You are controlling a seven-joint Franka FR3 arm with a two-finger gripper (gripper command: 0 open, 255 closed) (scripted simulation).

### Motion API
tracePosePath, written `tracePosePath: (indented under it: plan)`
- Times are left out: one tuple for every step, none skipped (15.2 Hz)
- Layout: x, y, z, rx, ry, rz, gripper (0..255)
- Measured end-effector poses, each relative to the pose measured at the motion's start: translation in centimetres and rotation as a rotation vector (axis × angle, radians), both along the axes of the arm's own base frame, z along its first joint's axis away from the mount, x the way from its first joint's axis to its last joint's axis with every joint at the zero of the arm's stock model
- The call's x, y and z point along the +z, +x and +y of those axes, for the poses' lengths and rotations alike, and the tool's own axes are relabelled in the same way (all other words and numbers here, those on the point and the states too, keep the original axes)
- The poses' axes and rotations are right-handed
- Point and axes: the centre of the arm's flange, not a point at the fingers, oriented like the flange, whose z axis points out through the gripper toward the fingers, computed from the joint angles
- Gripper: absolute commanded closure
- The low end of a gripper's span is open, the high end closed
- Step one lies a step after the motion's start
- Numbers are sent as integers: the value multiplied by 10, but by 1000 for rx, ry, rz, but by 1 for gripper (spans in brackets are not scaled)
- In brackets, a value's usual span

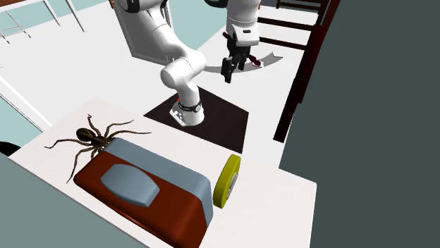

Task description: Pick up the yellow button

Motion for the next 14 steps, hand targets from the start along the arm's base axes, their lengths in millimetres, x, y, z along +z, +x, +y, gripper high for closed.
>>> tracePosePath:
  plan:
    - [0,0,0,0,0,0,0]
    - [2,5,-2,-18,-2,-3,0]
    - [2,13,-7,-48,-6,-6,0]
    - [1,23,-11,-81,-9,-10,0]
    - [4,33,-13,-117,-13,-15,0]
    - [3,42,-18,-155,-17,-19,0]
    - [4,54,-22,-194,-22,-25,0]
    - [5,66,-29,-233,-26,-30,0]
    - [7,76,-36,-273,-30,-35,0]
    - [10,85,-44,-312,-35,-40,0]
    - [11,97,-50,-351,-39,-45,0]
    - [13,105,-56,-390,-43,-50,0]
    - [14,113,-65,-430,-48,-55,0]
    - [15,122,-73,-469,-52,-60,0]
